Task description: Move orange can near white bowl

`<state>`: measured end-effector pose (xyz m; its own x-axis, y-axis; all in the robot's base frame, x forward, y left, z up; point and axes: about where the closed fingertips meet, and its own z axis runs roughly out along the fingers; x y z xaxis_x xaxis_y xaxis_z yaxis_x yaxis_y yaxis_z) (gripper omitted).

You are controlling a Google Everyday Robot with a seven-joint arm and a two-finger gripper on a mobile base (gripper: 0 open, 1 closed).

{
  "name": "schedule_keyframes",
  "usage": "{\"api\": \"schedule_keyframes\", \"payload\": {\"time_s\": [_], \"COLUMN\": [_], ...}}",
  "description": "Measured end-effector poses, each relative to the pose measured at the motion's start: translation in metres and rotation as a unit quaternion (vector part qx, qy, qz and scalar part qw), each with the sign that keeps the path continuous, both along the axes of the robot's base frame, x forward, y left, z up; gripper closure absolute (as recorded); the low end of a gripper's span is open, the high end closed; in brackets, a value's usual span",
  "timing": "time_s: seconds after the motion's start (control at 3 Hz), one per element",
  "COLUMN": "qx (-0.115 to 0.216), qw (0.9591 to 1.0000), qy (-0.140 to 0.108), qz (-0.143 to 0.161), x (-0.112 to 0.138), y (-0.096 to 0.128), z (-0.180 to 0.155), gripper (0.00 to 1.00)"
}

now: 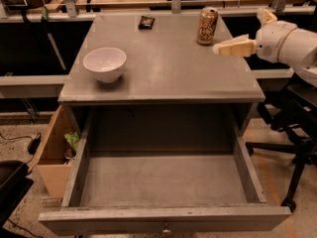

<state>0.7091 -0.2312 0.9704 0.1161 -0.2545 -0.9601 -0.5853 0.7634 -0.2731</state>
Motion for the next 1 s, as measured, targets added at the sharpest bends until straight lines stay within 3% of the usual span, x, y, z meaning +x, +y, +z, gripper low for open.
{"api": "schedule_keyframes", "payload": {"time_s": [0.67,1.0], "qx": [0.020,0.027], "qw": [0.9991,0.9986], "qy": [-0.020,0.004], "qz": [-0.031,-0.045], "x": [0.084,0.124], "y": [-0.009,-0.007], "z": [-0.003,-0.017], "gripper": [0.00,0.00]}}
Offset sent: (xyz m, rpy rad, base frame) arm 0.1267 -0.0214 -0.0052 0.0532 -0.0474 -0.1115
